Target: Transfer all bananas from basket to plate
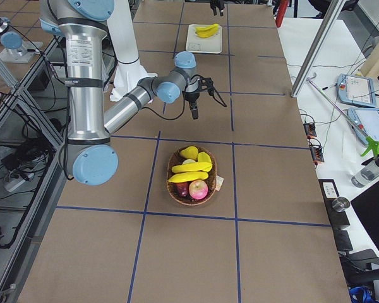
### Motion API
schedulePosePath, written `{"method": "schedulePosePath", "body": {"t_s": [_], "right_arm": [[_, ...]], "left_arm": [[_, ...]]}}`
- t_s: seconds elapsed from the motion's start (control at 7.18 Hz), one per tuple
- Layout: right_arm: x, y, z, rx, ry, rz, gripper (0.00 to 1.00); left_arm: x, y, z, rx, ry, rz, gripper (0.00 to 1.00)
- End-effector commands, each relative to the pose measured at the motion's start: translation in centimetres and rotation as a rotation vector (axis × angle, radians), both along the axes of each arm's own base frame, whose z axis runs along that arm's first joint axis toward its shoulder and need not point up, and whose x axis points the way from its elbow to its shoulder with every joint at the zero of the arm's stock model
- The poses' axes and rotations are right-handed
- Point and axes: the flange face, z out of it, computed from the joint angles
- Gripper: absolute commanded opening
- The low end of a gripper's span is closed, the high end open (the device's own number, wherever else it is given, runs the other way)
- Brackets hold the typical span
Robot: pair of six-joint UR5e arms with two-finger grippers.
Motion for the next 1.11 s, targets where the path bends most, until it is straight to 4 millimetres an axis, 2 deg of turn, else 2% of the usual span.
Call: {"method": "schedulePosePath", "body": {"t_s": [0.0,0.14,0.28,0.56,0.98], "right_arm": [[5.0,2.4,6.5,0.023,-0.024,-0.010,1.00],[8.4,2.6,9.4,0.044,-0.030,-0.026,1.00],[10.6,2.0,12.7,0.060,-0.025,-0.035,1.00],[11.1,1.7,17.1,0.071,-0.018,-0.041,1.00],[11.7,1.7,18.1,0.060,0.013,-0.012,0.97]], "left_arm": [[3.2,1.4,-2.1,0.037,0.017,0.070,1.00],[3.6,1.6,-2.1,0.039,0.017,0.077,1.00],[3.6,1.6,-2.2,0.040,0.019,0.078,1.00],[3.6,1.7,-2.4,0.044,0.021,0.079,1.00],[3.6,1.9,-2.7,0.049,0.023,0.081,1.00]]}}
